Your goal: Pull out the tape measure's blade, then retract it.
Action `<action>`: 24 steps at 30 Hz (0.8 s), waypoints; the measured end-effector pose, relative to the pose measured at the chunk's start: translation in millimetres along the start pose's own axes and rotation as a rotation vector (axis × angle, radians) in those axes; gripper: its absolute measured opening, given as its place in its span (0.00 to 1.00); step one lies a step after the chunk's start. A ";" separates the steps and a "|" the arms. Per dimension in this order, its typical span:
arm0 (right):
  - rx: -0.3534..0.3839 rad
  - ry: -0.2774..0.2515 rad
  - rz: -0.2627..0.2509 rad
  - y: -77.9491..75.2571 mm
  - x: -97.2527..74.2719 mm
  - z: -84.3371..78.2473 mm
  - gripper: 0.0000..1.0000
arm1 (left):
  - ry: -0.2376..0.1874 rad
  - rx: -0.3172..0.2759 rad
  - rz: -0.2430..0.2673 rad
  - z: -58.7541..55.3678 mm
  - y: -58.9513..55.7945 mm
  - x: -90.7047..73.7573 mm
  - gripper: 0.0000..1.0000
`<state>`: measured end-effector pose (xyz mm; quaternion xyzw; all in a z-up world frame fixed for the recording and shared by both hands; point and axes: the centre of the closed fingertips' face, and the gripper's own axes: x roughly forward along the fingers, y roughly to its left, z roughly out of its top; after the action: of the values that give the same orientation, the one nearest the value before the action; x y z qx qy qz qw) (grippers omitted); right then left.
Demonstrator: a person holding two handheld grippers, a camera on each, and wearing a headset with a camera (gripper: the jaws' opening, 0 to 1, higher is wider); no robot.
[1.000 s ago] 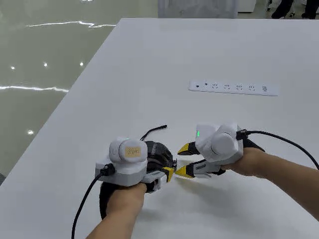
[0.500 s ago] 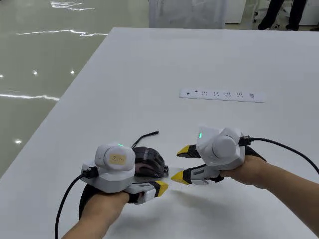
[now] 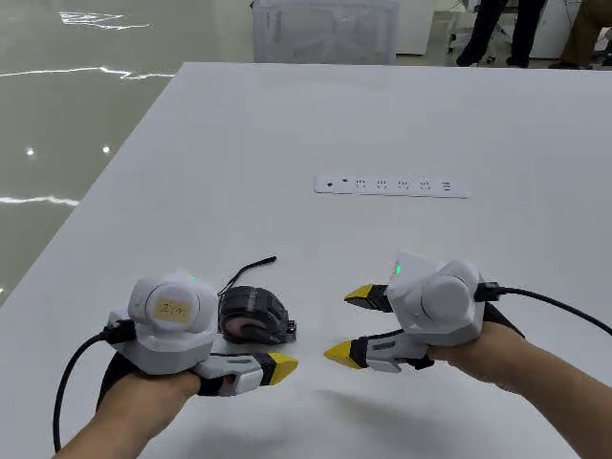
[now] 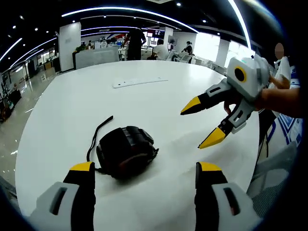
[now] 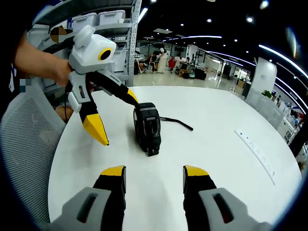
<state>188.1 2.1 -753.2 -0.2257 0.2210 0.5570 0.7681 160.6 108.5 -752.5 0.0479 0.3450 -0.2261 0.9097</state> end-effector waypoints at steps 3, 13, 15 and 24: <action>0.018 -0.005 -0.015 2.2 -10.7 -2.3 0.50 | -0.004 0.026 -0.002 1.2 2.0 -4.7 0.84; 0.100 -0.022 -0.094 0.4 -39.3 -14.3 0.56 | -0.024 0.083 -0.025 3.0 3.2 -23.3 0.88; 0.108 -0.025 -0.106 1.5 -44.3 -15.8 0.58 | -0.028 0.096 -0.027 3.6 2.5 -26.1 0.89; 0.161 -0.026 -0.166 5.9 -69.7 -25.9 0.64 | -0.050 0.135 -0.047 6.6 -4.0 -36.3 0.92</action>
<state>160.6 -64.3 -733.3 -0.1735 0.2356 0.4748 0.8300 138.9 117.0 -723.7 0.0956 0.3073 -0.2715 0.9070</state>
